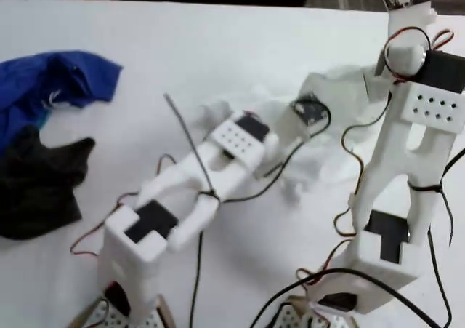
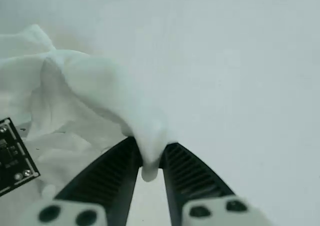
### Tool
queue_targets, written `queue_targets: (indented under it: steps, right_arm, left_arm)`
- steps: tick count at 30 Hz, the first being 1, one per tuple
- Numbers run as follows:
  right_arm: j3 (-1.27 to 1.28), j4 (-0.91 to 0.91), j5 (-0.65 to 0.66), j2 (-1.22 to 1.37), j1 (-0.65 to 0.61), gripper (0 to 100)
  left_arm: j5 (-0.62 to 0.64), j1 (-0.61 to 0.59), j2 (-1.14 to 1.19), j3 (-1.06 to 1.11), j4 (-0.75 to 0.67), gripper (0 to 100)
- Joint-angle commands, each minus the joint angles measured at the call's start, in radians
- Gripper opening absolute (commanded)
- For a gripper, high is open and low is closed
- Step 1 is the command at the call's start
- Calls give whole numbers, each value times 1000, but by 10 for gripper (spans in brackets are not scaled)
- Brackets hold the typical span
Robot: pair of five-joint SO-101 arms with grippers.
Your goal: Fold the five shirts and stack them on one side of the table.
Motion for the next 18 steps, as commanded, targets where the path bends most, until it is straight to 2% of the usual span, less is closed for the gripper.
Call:
queue_targets:
  steps: [1,6,10,12,15,18]
  right_arm:
    - [52,-41,-9,-5,30,21]
    - [80,-87,-11,-7,67,21]
    - [49,-142,-15,-35,64,21]
    - [23,-154,-83,-61,67,21]
    - [-20,-127,-189,-125,70,21]
    - [-25,-62,-206,-206,68,21]
  left_arm:
    - [-14,-75,-9,-170,222,24]
    - [-14,-215,-9,-383,417,24]
    - [-20,-282,-9,-599,559,24]
    - [-57,-299,-9,-713,620,24]
    - [-74,-338,-54,-796,623,24]
    - [-75,-361,-141,-800,623,24]
